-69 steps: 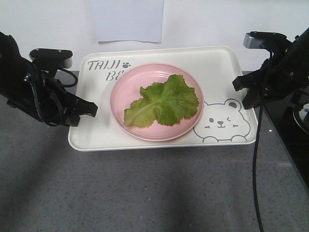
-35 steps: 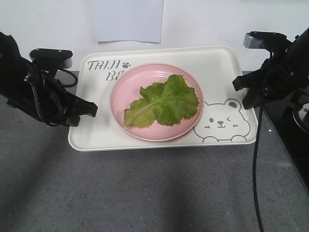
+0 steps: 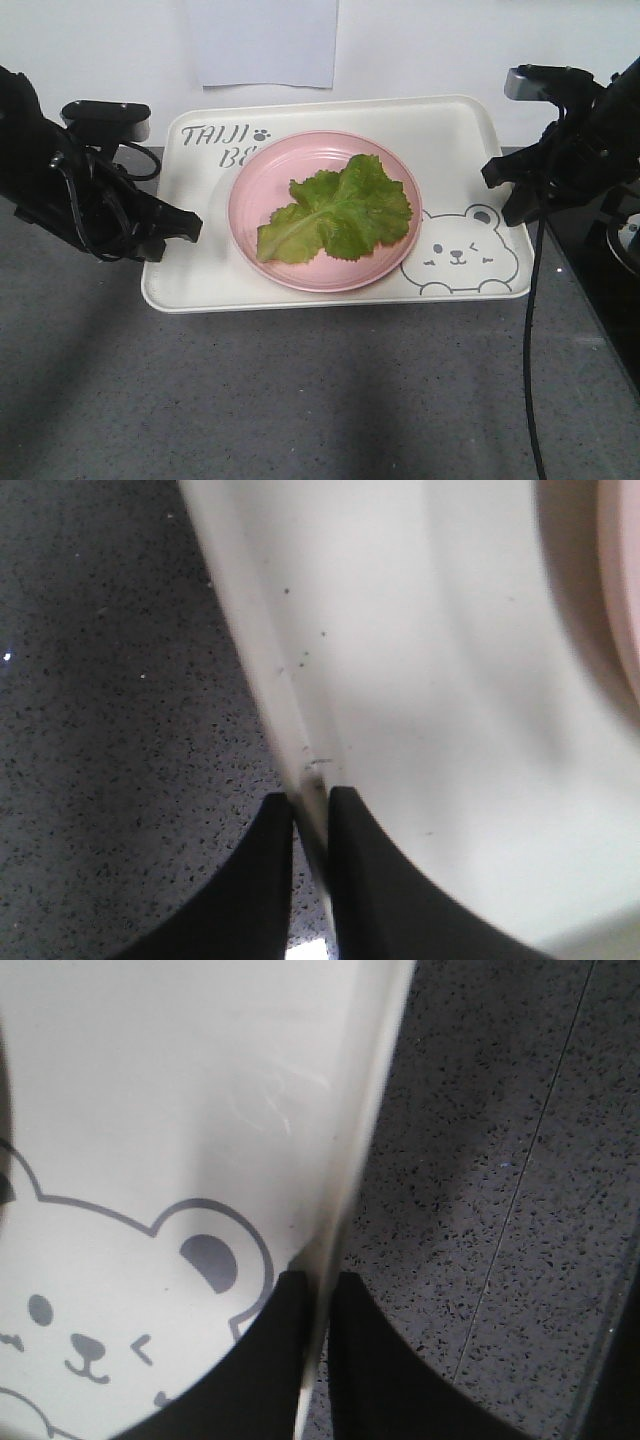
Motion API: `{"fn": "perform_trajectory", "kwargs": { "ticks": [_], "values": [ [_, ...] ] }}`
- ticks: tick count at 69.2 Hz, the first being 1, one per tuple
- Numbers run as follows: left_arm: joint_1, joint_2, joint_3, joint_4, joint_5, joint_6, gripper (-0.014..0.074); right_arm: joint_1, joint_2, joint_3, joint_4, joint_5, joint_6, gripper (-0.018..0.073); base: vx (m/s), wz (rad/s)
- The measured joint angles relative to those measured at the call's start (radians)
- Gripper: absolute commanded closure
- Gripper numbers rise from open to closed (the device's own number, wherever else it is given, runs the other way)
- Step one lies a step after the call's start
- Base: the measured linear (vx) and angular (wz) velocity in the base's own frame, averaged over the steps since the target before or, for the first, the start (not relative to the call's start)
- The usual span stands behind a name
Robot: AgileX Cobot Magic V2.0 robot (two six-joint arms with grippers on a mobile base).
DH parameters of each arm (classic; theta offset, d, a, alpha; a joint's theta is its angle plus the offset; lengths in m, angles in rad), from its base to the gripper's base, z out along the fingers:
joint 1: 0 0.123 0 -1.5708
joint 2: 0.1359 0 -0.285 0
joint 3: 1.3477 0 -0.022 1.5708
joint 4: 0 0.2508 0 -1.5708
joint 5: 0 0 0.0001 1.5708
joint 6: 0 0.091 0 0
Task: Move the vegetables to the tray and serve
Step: 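Keep the tray held with both grippers as the base settles at the counter, then lower the tray onto the countertop with both grippers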
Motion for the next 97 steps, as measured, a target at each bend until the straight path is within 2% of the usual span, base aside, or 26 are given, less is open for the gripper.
{"fn": "perform_trajectory", "kwargs": {
  "ticks": [97],
  "values": [
    [0.0, 0.0, 0.0, 0.0, 0.0, 0.0, 0.0602, 0.0, 0.0, 0.0, 0.0, 0.0, 0.0, 0.0565, 0.0, 0.0]
  ]
}}
